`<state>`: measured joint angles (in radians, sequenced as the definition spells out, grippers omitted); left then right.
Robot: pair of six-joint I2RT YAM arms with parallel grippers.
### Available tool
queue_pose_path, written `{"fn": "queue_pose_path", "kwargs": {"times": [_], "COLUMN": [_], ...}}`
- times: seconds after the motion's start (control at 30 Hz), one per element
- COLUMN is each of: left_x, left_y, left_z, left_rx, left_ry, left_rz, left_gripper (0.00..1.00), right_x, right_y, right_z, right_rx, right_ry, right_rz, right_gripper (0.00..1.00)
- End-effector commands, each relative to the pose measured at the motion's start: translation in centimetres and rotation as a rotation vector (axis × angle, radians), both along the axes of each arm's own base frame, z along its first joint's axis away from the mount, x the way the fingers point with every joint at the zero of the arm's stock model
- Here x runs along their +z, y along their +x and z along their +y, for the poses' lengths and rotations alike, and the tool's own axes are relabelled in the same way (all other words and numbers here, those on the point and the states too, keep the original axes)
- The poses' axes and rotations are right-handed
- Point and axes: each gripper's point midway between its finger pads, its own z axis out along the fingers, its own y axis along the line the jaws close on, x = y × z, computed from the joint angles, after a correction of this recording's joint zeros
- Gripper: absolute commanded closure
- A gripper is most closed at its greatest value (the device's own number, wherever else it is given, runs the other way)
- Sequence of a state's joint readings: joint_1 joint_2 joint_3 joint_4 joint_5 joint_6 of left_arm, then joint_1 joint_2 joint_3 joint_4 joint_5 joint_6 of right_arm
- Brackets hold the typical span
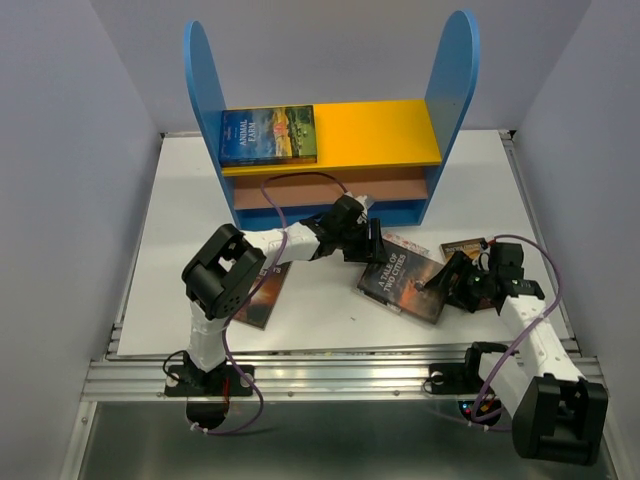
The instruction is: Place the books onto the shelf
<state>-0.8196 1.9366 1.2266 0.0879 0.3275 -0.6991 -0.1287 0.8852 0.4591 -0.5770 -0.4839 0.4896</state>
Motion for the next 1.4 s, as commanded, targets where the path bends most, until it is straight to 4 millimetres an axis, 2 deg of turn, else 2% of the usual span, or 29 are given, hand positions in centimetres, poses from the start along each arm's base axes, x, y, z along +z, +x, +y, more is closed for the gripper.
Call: {"fn": "queue_pose_path", "kwargs": {"times": [0.0,0.13,0.3,0.37,0.47,0.53,0.6,0.7,0.73,0.83,0.9,0.97,1.0,1.03,1.07,1.13,1.27,1.3,1.33,1.37], "left_x": [0.9,0.2,-0.4,-0.1,0.1,0.3,0.4,0.5,0.5,1.0,2.0,3.6,4.0,4.6,6.0,6.3,7.7,7.0,8.0,7.1], "left_y": [-1.4,-1.5,-1.8,-1.9,-1.9,-2.0,-2.2,-2.5,-2.6,-2.7,-2.5,-2.5,-2.5,-2.4,-2.5,-2.4,-2.9,-3.2,-3.4,-3.5], "left_z": [-2.0,-1.7,-1.6,-1.6,-1.4,-1.4,-1.4,-1.8,-1.8,-1.8,-1.5,-1.1,-0.8,-0.5,-0.1,0.9,3.6,4.5,5.1,5.7], "left_rx": [-0.037,-0.037,-0.048,-0.047,-0.037,-0.033,-0.036,-0.047,-0.05,-0.055,-0.05,-0.041,-0.039,-0.038,-0.037,-0.015,0.051,0.072,0.106,0.119], "left_ry": [-0.047,-0.03,-0.021,-0.025,-0.021,-0.022,-0.023,-0.026,-0.027,-0.033,-0.039,-0.05,-0.049,-0.046,-0.059,-0.03,0.012,0.035,0.023,0.051], "left_rz": [0.034,0.04,0.056,0.053,0.041,0.037,0.036,0.036,0.037,0.024,-0.007,-0.05,-0.066,-0.09,-0.121,-0.149,-0.168,-0.162,-0.158,-0.153], "left_gripper": [0.35,0.39,0.42,0.42,0.44,0.45,0.45,0.46,0.46,0.45,0.4,0.3,0.2,0.18,0.14,0.07,0.03,0.02,0.01,0.01], "right_x": [1.5,1.8,5.1,6.2,8.0,9.2,10.4,10.9,10.8,11.0,11.3,11.7,11.7,11.3,11.3,11.1,11.0,11.4,11.4,11.5], "right_y": [1.1,1.5,2.4,2.5,2.6,2.6,2.7,2.5,2.3,2.2,2.3,2.6,2.7,2.5,2.4,2.4,2.6,2.7,2.8,2.8], "right_z": [1.0,1.1,3.4,4.0,4.9,5.2,5.2,5.4,5.6,5.6,5.4,4.8,4.7,4.5,4.6,4.5,3.7,3.5,3.4,3.3], "right_rx": [-0.033,-0.035,0.065,0.106,0.156,0.179,0.189,0.209,0.227,0.23,0.214,0.174,0.164,0.148,0.145,0.138,0.078,0.066,0.057,0.05], "right_ry": [0.057,0.064,0.203,0.24,0.297,0.309,0.3,0.307,0.319,0.321,0.304,0.27,0.262,0.258,0.261,0.265,0.221,0.213,0.207,0.205], "right_rz": [-0.026,-0.087,-0.245,-0.284,-0.348,-0.393,-0.446,-0.463,-0.456,-0.453,-0.452,-0.433,-0.42,-0.385,-0.369,-0.345,-0.331,-0.34,-0.341,-0.341], "right_gripper": [0.22,0.21,0.24,0.29,0.45,0.52,0.53,0.79,0.98,0.99,0.99,0.99,0.99,0.99,0.99,0.99,0.99,0.99,0.99,0.99]}}
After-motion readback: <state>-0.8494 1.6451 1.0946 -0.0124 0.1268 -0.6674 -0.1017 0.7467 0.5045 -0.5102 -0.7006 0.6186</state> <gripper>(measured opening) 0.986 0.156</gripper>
